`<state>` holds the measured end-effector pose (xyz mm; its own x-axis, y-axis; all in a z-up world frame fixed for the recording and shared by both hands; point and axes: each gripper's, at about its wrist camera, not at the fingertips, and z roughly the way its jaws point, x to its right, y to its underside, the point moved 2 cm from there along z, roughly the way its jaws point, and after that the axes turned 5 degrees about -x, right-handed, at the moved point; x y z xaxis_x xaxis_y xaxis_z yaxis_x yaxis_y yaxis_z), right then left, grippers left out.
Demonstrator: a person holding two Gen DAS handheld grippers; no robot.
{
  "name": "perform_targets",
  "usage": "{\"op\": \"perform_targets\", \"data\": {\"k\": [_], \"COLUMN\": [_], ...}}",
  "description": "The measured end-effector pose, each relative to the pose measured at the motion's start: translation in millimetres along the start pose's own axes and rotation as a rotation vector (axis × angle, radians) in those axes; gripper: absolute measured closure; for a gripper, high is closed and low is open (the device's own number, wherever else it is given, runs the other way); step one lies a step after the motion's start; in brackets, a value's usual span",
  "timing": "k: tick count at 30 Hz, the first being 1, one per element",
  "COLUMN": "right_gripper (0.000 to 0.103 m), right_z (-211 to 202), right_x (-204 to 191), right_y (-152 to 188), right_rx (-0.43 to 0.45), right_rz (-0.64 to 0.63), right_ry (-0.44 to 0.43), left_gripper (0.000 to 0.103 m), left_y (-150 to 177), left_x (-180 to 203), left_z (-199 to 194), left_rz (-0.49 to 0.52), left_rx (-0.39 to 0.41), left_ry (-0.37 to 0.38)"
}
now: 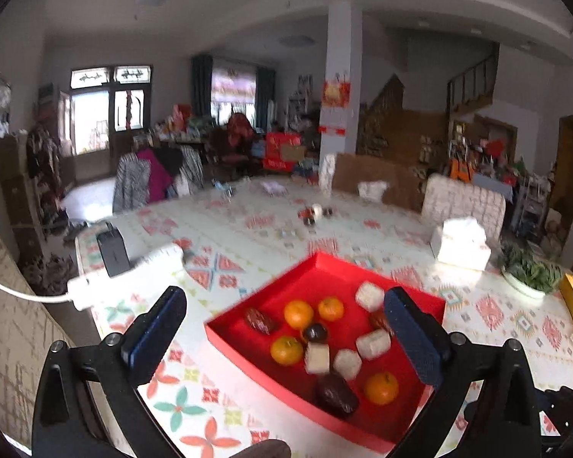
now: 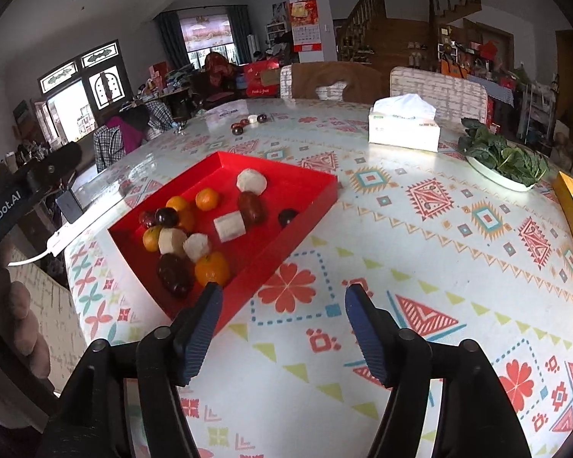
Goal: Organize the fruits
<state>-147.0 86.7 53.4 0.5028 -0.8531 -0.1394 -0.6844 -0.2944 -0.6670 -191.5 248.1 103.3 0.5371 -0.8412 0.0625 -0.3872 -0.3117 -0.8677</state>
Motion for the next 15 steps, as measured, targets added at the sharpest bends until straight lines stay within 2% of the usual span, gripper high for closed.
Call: {"op": "perform_targets", "data": {"k": [5, 15], "right_gripper": [0.030, 0.027], "right_z": [4.1, 16.6], "right_x": [-6.9, -25.2], "right_y": [4.7, 9.2], "right_rx": [-0.010, -0.035], "right_rz": [-0.015, -0.073], "right_ry": [0.016, 0.032], "left_gripper": [0.000, 0.000], "left_y": [8.3, 18.9], "left_x": [3.1, 11.2], "left_z": [11.9, 21.3], "left_rz": [0.011, 0.060], "left_rx": [-0.070, -0.116], "left_ry": [0.011, 0.016]}}
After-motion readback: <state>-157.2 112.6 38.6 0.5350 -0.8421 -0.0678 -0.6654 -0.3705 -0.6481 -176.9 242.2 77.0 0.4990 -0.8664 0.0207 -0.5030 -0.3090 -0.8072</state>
